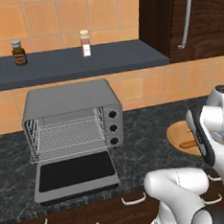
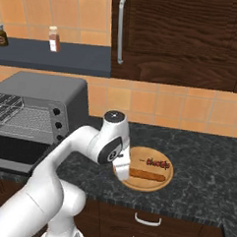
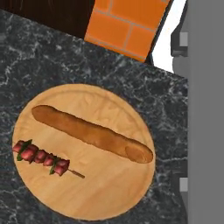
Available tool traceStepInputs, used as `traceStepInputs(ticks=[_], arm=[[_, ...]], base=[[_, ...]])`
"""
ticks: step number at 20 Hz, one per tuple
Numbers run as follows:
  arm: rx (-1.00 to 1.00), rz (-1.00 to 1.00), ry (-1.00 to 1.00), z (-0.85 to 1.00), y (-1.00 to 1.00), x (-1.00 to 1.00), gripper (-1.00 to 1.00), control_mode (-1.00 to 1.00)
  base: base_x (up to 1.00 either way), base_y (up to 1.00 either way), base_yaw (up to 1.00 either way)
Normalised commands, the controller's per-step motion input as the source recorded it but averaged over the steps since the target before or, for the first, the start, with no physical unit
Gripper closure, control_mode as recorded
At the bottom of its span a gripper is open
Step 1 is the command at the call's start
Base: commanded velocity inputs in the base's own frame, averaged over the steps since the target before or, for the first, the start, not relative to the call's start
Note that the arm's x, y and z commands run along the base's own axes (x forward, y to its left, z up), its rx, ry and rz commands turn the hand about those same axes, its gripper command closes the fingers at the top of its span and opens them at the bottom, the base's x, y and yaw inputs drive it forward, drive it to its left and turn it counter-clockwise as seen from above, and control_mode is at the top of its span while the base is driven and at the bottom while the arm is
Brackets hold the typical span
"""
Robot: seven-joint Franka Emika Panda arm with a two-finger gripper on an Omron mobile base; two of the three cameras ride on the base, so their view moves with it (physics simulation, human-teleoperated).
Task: Pick up the kebab skewer and baguette bread, and place them inside the toaster oven. Close the toaster oven door and start by setting the timer.
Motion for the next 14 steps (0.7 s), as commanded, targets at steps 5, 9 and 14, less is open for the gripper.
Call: traceStepInputs(ticks=[5, 9, 14], arm=[[0.04, -0.24, 0.03, -0.39, -0.61, 0.19, -1.0, -1.0], [0.14, 0.0, 0.02, -0.29, -0.42, 0.56, -1.0, -1.0], [0.14, -0.02, 0.13, -0.16, -0.15, 0.6, -1.0, -1.0]], base=[[0.0, 0.0, 0.0], [0.0, 0.0, 0.0], [0.0, 0.0, 0.0]])
